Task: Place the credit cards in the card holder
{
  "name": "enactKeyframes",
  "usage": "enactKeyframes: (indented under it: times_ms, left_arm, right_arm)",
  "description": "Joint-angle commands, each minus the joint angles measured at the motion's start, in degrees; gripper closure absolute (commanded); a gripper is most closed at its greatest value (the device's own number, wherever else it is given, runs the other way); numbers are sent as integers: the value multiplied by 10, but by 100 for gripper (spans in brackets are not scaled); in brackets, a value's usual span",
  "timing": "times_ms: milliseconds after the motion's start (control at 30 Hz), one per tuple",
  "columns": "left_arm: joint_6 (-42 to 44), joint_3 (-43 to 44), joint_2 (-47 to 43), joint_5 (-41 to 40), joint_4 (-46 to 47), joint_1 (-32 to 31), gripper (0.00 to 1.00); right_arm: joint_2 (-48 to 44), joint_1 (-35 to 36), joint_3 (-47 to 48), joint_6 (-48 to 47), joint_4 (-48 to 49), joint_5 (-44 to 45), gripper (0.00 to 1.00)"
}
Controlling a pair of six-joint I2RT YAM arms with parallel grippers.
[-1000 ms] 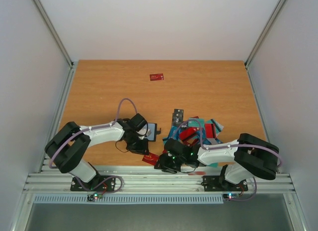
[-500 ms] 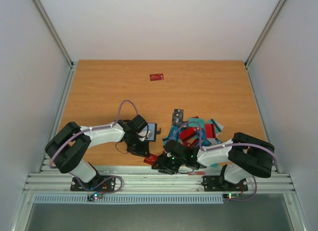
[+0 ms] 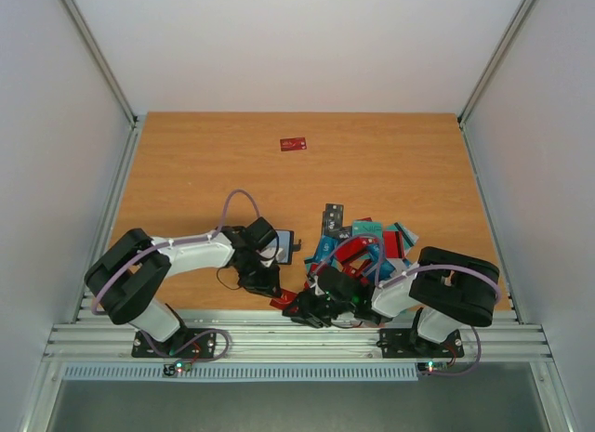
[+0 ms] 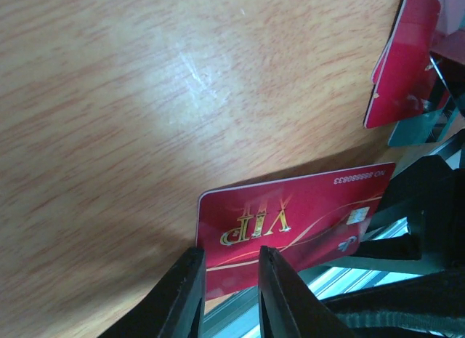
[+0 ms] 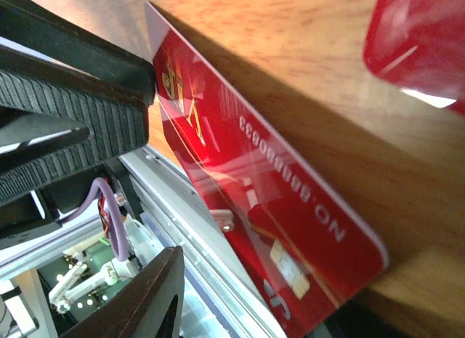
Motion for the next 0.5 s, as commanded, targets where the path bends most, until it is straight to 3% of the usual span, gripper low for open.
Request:
enactKeyframes:
  times_ms: [0, 133, 467]
  left_arm:
    - [-10, -9, -1, 7, 14, -7, 77]
    - [-14, -10, 1, 5, 17, -9, 77]
    - [-14, 12, -40, -34, -18, -9, 76]
  right_arm:
    - [23, -5, -17, 17, 8, 59, 63]
    - [16, -5, -18, 17, 1, 57, 70]
    - [-14, -20, -10, 1, -35, 32, 98]
